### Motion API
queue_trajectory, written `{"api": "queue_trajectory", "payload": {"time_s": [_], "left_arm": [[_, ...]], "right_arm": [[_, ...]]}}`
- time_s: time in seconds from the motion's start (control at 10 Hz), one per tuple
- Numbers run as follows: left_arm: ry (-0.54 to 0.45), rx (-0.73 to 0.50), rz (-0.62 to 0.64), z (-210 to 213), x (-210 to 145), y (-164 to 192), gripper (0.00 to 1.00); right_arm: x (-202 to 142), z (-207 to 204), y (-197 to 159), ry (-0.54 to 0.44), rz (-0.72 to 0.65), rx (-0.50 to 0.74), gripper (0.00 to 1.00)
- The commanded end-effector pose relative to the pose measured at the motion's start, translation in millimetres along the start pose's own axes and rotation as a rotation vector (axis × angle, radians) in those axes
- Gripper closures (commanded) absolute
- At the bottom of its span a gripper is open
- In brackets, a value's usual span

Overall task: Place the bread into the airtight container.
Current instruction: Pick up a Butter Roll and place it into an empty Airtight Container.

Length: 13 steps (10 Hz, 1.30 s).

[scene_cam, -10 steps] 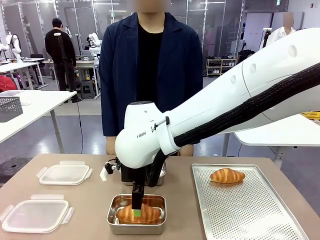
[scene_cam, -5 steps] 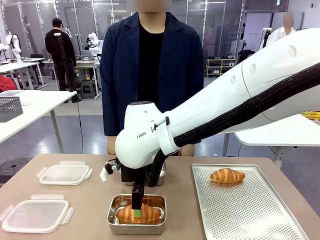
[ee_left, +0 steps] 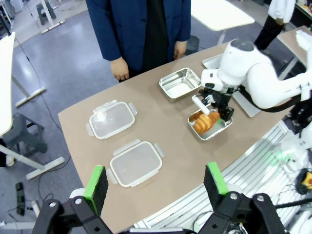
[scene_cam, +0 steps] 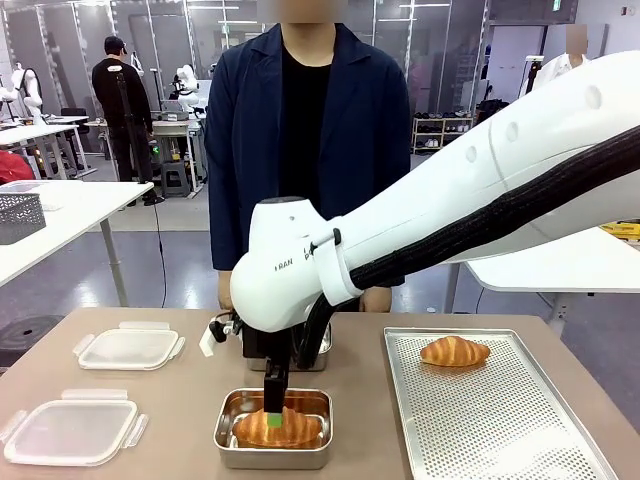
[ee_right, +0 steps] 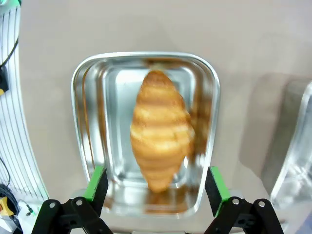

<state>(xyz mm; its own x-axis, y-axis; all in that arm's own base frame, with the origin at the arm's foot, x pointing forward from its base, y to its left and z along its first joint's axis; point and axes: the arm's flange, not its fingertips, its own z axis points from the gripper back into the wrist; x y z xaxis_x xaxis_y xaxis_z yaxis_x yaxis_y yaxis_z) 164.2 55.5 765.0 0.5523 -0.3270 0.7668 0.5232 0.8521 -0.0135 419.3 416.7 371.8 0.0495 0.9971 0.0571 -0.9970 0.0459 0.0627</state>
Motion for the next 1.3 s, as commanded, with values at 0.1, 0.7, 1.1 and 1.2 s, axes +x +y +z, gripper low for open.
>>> {"api": "queue_trajectory", "payload": {"time_s": [0.1,0.7,1.1,1.2], "left_arm": [[-0.004,-0.005,-0.006,2,1,-1,0.0],[-0.004,-0.005,-0.006,2,1,-1,0.0],[-0.004,-0.005,-0.006,2,1,-1,0.0],[-0.004,-0.005,-0.006,2,1,-1,0.0]], "right_arm": [[-62,98,28,0.004,-0.044,-0.112,0.0],[-261,245,98,-0.205,-0.423,-0.294,0.0],[-357,262,149,-0.358,-0.742,-0.345,0.0],[-369,253,147,-0.393,-0.735,-0.32,0.0]]}}
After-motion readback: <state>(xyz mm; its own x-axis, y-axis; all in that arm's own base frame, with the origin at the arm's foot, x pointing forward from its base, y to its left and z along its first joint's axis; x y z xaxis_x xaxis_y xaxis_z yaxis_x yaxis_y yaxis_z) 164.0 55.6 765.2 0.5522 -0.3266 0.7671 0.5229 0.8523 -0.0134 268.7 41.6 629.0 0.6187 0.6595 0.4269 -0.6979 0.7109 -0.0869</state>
